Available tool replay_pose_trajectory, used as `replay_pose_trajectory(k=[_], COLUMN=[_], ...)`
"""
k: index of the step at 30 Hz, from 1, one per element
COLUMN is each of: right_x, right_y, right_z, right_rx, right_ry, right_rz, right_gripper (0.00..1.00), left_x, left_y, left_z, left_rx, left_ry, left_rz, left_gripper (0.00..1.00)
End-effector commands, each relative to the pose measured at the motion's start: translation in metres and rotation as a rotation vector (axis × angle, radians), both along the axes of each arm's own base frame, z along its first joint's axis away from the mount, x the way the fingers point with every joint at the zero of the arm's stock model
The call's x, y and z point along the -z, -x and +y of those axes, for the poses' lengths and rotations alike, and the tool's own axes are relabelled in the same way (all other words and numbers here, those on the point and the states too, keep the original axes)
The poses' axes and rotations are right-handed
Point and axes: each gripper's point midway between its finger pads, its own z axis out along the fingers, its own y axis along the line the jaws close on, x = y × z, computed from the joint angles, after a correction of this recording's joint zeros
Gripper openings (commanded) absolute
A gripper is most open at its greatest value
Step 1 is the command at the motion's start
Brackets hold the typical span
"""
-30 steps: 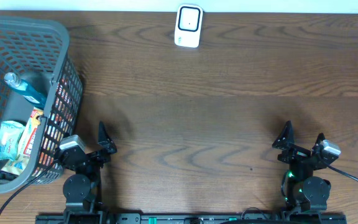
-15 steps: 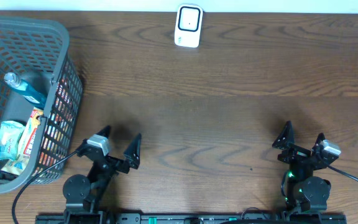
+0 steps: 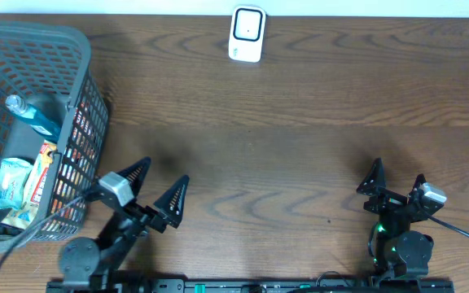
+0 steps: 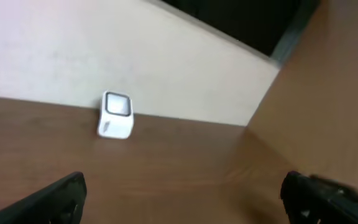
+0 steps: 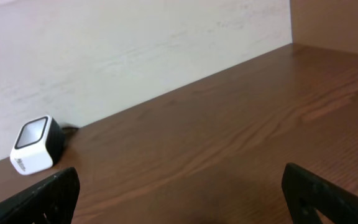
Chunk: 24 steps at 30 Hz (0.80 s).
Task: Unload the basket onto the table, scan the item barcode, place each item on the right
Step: 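Reach the left gripper into the basket and grasp the teal bottle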
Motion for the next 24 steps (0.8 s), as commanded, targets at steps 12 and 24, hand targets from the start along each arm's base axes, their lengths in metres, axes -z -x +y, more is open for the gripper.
replay_pose_trajectory(k=[12, 24], right_x=[0.001, 0.000], right_y=[0.000, 0.000], right_z=[-0.001, -0.001], right_rx=[0.003, 0.003], right_ry=[-0.003, -0.003], right_rz=[0.000, 0.000], right_gripper=[0.99, 0.99], left_x=[-0.106, -0.115], left_y=[-0.056, -0.104], left_z=[-0.007, 0.089], left_rx=[0.074, -0.430], left_ry=[-0.200, -0.229], left_rz=[0.347, 0.455], left_gripper=[0.98, 0.98])
